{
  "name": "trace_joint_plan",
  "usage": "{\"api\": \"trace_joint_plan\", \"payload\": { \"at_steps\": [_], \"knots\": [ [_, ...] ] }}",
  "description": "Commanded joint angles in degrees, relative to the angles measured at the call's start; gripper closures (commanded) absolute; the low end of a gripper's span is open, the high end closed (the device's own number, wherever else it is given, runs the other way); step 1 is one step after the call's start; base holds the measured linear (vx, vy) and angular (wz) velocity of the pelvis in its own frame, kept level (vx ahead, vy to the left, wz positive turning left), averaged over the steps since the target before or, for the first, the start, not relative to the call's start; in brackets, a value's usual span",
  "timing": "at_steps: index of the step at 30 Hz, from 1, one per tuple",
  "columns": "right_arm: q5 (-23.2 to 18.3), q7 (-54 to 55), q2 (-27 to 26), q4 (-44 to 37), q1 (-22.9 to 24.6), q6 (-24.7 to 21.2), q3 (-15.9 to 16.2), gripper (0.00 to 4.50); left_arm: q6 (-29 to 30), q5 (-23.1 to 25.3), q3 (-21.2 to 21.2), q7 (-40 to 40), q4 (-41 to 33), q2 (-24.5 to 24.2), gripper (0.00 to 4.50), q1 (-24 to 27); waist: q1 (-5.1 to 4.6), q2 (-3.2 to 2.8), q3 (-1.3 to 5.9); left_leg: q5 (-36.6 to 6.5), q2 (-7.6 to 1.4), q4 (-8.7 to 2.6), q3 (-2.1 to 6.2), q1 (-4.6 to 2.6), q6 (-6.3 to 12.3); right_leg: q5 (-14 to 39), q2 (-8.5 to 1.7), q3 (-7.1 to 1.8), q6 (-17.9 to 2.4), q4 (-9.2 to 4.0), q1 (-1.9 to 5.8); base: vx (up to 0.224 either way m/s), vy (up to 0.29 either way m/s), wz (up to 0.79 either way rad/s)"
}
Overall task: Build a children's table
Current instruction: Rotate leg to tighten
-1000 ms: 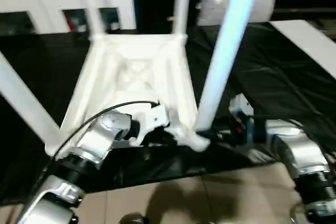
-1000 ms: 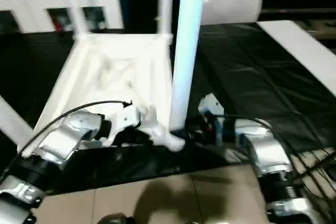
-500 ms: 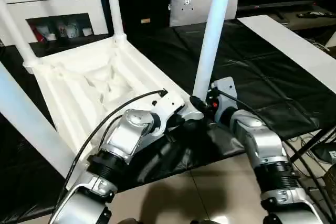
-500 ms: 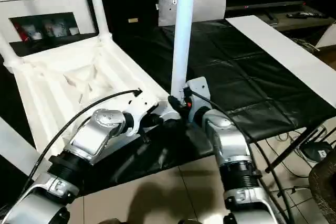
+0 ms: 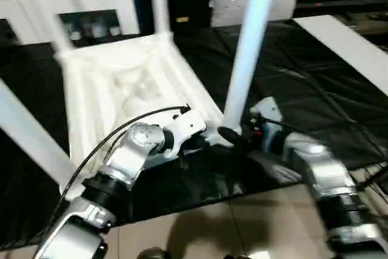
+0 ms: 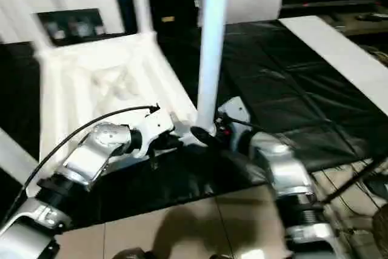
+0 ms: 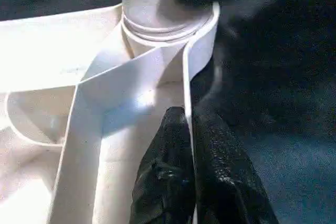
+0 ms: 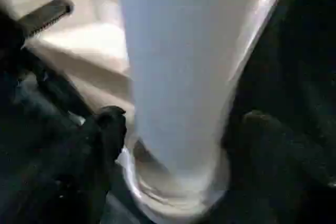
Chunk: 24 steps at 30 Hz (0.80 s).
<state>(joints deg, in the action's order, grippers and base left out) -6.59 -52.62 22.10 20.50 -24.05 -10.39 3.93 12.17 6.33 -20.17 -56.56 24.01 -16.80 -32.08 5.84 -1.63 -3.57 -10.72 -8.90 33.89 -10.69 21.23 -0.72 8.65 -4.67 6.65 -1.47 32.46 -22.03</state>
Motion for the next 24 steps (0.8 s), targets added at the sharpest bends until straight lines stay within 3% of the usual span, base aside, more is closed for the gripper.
{"api": "trace_joint_plan", "payload": {
  "at_steps": [1,3,6,7,8,10,12,19,24],
  "knots": [
    [1.5,-4.1,1.9,0.1,0.2,3.4,2.0,0.30,-2.9,-0.8,-1.1,-4.1,-0.3,-1.2,4.50,0.1,-0.03,0.12,4.10,-13.6,-5.28,-4.38,2.20,-1.01,1.65,15.4,-5.75,-3.99,-11.0,-3.28,2.42,0.000,0.000,0.00],
    [1.0,-8.1,3.9,0.4,0.1,5.4,3.0,0.30,-4.6,-1.1,-2.1,-6.6,-0.1,-2.7,4.50,0.1,-0.07,0.55,4.03,-14.2,-5.23,-4.31,2.07,-1.06,1.87,16.5,-5.88,-4.02,-11.2,-3.42,2.39,0.000,0.000,0.00],
    [-0.5,-13.3,5.5,1.0,-0.4,6.8,3.4,0.30,-7.4,-1.0,-3.6,-10.2,0.6,-4.6,4.50,0.1,0.34,0.47,3.97,-14.7,-5.18,-4.17,2.06,-1.07,2.60,19.9,-6.01,-3.98,-10.6,-3.78,2.36,0.000,0.000,0.00],
    [-1.6,-17.0,6.2,1.6,-1.0,7.3,3.9,0.55,-9.6,-1.1,-4.4,-13.0,0.9,-5.8,4.50,0.1,0.47,0.36,3.90,-15.0,-5.32,-4.23,2.10,-1.09,2.65,20.8,-5.91,-3.97,-10.4,-3.84,2.27,0.000,0.000,0.00],
    [-1.8,-17.9,6.3,1.8,-1.2,7.5,4.1,0.64,-10.1,-1.2,-4.6,-13.8,1.0,-6.0,4.50,0.1,0.68,0.63,3.93,-14.9,-5.48,-4.26,2.14,-1.19,2.58,20.9,-5.89,-3.99,-10.6,-3.65,2.19,0.000,0.000,0.00],
    [-2.5,-20.7,6.7,2.5,-1.8,7.9,5.0,0.75,-11.2,-1.7,-5.1,-16.1,0.6,-6.7,4.50,0.3,0.84,0.49,3.87,-15.4,-5.57,-4.33,2.05,-1.33,2.20,20.9,-5.82,-4.02,-11.0,-3.59,2.00,0.000,0.000,0.00],
    [-3.0,-23.7,6.4,3.6,-2.6,7.9,6.5,0.89,-12.3,-2.3,-6.0,-19.0,-0.2,-7.4,4.50,0.5,1.02,0.72,3.89,-15.6,-5.60,-4.33,1.92,-1.42,1.97,20.6,-5.83,-4.05,-11.3,-3.44,1.95,0.000,0.000,0.00],
    [-4.0,-27.4,4.6,4.8,-3.3,8.9,7.6,1.53,-13.1,-3.1,-6.7,-21.1,-0.4,-7.5,4.50,0.2,1.96,0.83,3.99,-15.7,-5.73,-4.37,1.64,-1.53,1.11,21.4,-6.28,-4.17,-11.2,-3.17,1.79,0.000,0.000,0.00],
    [-4.6,-28.8,4.0,5.4,-3.5,8.0,8.3,1.98,-13.6,-3.1,-6.8,-21.4,0.0,-7.0,4.50,0.0,1.99,1.04,4.03,-15.0,-5.69,-4.37,1.65,-1.44,1.15,21.4,-6.23,-4.15,-10.8,-3.18,1.90,0.000,0.000,0.00]
  ]
}}
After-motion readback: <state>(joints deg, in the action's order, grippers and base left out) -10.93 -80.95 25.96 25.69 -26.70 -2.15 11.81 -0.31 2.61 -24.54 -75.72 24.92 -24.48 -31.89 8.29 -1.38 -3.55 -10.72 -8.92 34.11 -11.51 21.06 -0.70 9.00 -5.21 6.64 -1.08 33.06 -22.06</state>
